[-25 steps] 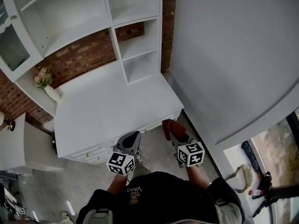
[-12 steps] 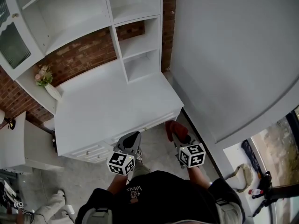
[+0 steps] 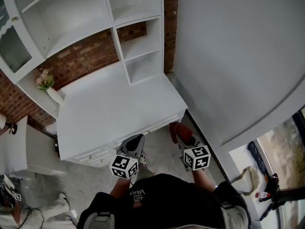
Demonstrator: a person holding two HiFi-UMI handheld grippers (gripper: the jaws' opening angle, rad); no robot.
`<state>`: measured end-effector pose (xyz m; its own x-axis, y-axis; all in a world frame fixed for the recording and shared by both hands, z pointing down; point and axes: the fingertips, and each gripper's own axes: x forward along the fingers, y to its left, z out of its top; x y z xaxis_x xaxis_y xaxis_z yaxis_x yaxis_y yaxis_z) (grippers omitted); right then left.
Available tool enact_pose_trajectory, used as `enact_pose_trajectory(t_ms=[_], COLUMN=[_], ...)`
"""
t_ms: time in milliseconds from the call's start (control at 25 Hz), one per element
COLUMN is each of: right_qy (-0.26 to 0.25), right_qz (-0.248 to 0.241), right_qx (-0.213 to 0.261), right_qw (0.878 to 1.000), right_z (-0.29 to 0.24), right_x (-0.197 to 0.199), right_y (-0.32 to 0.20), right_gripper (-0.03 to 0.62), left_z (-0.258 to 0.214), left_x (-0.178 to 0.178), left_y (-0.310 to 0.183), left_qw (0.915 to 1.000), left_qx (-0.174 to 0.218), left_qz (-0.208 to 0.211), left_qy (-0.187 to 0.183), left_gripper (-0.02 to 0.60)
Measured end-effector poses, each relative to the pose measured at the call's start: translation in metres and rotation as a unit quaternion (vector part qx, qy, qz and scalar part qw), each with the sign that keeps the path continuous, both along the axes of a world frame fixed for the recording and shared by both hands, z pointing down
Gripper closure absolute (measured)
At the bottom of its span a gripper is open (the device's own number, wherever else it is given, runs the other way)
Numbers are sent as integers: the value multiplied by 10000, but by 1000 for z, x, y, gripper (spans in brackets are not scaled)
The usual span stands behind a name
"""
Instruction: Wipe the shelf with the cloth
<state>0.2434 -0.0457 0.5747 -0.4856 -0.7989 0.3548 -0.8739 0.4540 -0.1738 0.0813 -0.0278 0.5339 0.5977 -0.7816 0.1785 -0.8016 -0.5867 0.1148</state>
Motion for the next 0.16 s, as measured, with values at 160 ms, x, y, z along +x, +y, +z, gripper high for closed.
enact_pose_trajectory(t_ms=[160], right_qy=[-16], right_qz=[-11], right_qx=[13], right_qw=[10000], right_z=[-2], right_x=[0], right_y=[1], right_gripper=[507], left_z=[-1], left_x=[2], left_y=[2], left_qw=[10000], left_qx=[18], left_qz=[13], left_qy=[-9], left_gripper=[575])
